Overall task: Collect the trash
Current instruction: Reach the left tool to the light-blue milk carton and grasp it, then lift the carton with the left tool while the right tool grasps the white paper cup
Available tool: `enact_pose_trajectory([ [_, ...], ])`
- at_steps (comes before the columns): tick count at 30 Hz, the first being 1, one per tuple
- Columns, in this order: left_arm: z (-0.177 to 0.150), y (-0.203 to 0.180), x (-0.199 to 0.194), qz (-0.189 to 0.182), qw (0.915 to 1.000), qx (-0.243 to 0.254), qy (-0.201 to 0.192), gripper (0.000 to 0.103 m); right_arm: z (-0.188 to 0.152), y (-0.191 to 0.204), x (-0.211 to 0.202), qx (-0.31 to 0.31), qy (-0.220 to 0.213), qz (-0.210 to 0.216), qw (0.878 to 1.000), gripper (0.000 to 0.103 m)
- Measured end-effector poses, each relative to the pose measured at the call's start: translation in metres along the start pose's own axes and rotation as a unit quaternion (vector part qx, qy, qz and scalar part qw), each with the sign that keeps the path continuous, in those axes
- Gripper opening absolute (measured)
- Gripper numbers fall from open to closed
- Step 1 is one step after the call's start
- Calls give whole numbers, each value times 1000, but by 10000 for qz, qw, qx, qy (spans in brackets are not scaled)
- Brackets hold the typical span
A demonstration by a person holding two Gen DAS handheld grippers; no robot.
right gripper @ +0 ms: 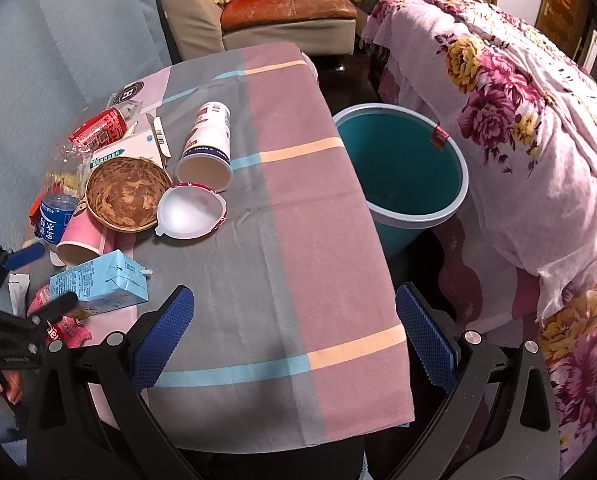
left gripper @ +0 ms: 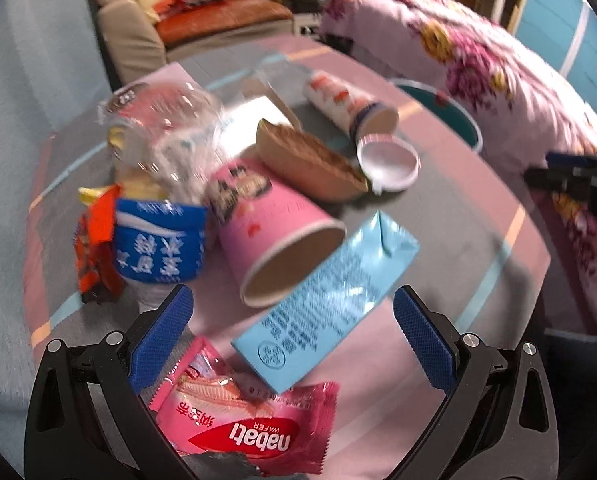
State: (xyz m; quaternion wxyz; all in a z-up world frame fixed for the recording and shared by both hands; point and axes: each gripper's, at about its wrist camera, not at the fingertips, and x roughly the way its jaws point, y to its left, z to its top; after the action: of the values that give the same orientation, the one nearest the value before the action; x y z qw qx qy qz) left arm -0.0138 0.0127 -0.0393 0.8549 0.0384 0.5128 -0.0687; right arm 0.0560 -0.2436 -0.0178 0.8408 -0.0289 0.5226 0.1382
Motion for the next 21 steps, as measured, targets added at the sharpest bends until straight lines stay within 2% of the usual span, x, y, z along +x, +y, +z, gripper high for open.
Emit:
enact_pose_trajectory([
  [2,-2,0,4,-75,9999,85,96,96,0,0,3,-10,24,14,10000,97],
  [5,-1,-4,9,-292,9991,197,226,74,0,-1,5,3,54,3,10000,97],
  [7,0,-9,13,-313,9988,267,260,71,0,-3,6,31,62,10,10000,97],
  [9,1,-12,14,-438,9979,359,305,59,0,-4,7,28,69,5,10000,97],
  [12,2,-22,15,-682,9953,568,375,56,0,-7,10,17,103,14,9999,97],
  [15,5,-30,24,-615,9943,718,493,56,1,-8,16,24,195,80,9998,97],
  [19,10,-33,43,-750,9923,653,733,56,3,-7,20,9,262,140,9996,97],
  [20,10,-34,47,-789,9920,609,770,54,3,-8,21,9,283,162,9995,97],
  [21,10,-34,50,-787,9924,527,791,41,3,-8,22,15,315,185,9993,97],
])
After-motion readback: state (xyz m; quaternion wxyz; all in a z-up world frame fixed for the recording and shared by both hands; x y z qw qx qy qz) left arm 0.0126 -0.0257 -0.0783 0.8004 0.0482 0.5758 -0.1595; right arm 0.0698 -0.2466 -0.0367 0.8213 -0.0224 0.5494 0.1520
